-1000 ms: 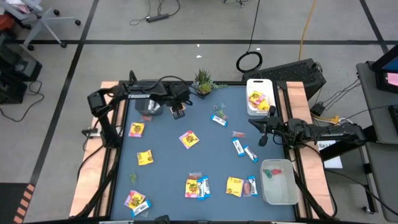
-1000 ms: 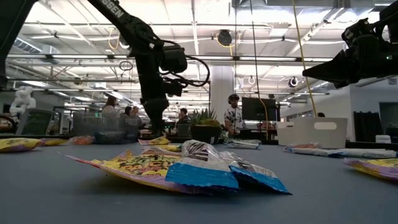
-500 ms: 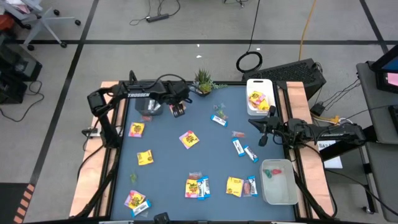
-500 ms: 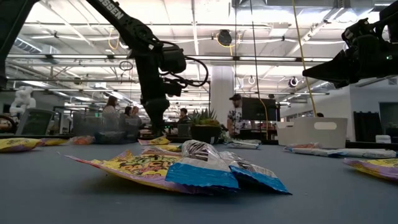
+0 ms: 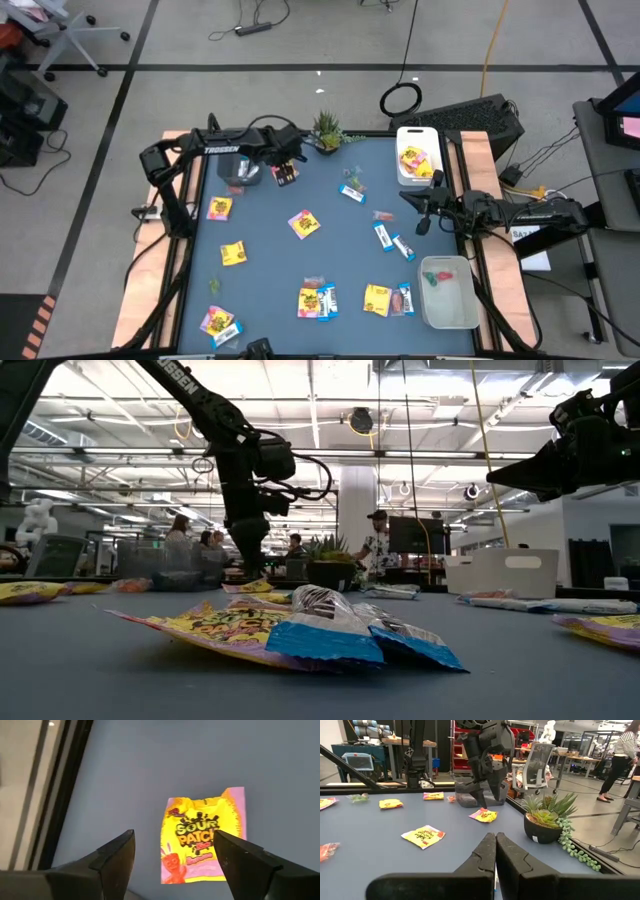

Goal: Sort candy
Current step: Put the top yellow candy pack into the white bin

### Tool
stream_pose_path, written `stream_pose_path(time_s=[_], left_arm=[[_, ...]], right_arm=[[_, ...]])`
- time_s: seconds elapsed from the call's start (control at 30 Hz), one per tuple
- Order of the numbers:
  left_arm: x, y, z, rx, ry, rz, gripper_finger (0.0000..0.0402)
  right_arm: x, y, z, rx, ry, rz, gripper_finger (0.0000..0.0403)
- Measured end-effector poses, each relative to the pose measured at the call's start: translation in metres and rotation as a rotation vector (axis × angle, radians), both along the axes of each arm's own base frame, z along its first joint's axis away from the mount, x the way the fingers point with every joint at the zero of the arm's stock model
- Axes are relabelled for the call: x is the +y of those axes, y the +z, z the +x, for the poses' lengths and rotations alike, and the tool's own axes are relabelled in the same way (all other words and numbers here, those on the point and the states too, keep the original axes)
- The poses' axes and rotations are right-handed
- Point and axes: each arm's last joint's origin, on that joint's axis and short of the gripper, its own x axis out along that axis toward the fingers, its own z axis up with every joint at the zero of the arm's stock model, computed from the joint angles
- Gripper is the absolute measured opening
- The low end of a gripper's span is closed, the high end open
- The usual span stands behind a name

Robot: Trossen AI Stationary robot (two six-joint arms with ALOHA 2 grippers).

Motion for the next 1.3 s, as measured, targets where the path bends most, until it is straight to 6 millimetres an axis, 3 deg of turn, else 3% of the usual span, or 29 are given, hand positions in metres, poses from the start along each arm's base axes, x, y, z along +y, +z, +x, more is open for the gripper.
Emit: stream_pose_path(time_s=[0.17,0.43,0.63,0.93,1.3], left_arm=[[0.000,-0.004,0.001,-0.003,-0.026,-0.029,0.0274],[0.002,-0.035,0.007,0.064,-0.035,-0.093,0.0267],[0.002,-0.039,0.011,0.052,-0.050,-0.093,0.0193],[0.002,-0.012,0.037,-0.034,-0.128,-0.028,0.0012],[-0.014,0.042,0.079,-0.209,-0.212,0.066,0.0010]], right_arm=[[0.000,0.000,0.000,0.000,0.000,0.000,0.0000],[0.000,0.000,0.000,0.000,0.000,0.000,0.0000],[0.000,0.000,0.000,0.000,0.000,0.000,0.0000],[0.000,0.000,0.000,0.000,0.000,0.000,0.0000],[0.000,0.000,0.000,0.001,0.000,0.000,0.0000]])
